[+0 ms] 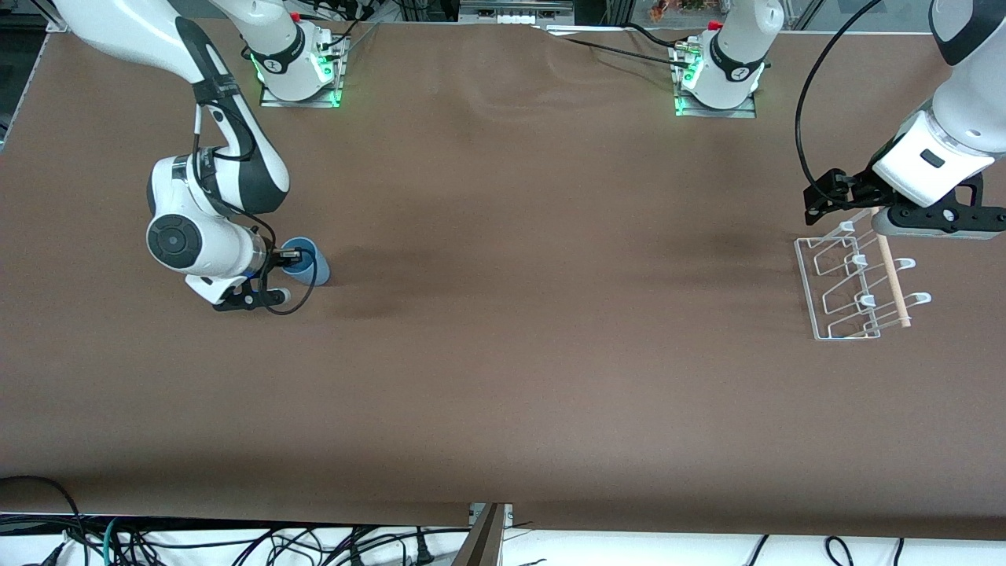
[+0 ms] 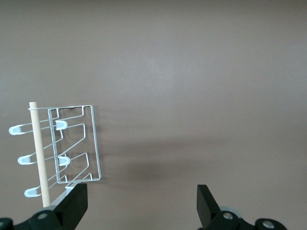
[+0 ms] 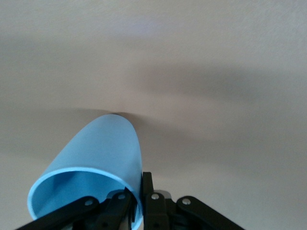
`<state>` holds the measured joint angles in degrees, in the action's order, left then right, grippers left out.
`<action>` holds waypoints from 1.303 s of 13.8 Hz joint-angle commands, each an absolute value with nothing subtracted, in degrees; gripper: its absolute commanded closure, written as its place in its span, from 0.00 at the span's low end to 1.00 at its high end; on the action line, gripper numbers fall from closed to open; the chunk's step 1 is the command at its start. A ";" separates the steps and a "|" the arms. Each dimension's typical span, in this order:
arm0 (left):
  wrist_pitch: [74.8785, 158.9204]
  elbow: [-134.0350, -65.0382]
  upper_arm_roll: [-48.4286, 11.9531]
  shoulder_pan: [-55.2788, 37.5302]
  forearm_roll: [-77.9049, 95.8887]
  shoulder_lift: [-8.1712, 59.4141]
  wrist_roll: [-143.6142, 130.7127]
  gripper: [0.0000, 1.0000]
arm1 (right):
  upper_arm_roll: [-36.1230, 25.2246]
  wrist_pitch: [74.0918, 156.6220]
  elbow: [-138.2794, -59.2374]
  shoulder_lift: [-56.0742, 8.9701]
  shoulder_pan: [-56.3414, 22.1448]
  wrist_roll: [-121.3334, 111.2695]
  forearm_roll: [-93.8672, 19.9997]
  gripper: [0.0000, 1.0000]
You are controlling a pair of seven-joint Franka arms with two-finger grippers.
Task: Transfer cup to left arm and place on rack
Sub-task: 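Lift the cup with the right gripper while the left gripper approaches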
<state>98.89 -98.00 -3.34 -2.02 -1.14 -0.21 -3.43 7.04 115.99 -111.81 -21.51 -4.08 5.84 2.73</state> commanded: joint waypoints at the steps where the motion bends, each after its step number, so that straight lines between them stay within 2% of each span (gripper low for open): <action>1: 98.09 -97.91 -3.43 -1.93 0.09 -0.88 -3.52 0.00 | 7.21 108.48 -105.41 -21.09 -7.81 10.53 -3.04 1.00; 5: 97.74 -97.91 -3.43 -1.93 0.00 -0.44 -3.34 0.00 | 7.29 106.52 -98.89 -21.27 -14.57 22.90 -14.57 1.00; 7: 95.81 -97.82 -3.52 -2.46 0.17 1.83 -2.47 0.00 | 7.29 106.70 -94.07 -22.49 -19.48 31.68 -21.76 1.00; 10: 92.65 -95.45 -3.51 -2.72 2.55 4.30 0.26 0.00 | 7.29 107.49 -85.02 -26.70 -27.05 42.68 -31.08 1.00; 13: 92.37 -95.54 -3.52 -2.99 4.21 5.53 6.39 0.00 | 7.21 109.42 -77.36 -31.63 -30.58 50.87 -44.96 1.00; 18: 92.46 -97.99 -3.43 -1.85 14.74 8.08 32.90 0.00 | 7.29 113.11 -74.18 -33.57 -35.06 52.65 -51.48 1.00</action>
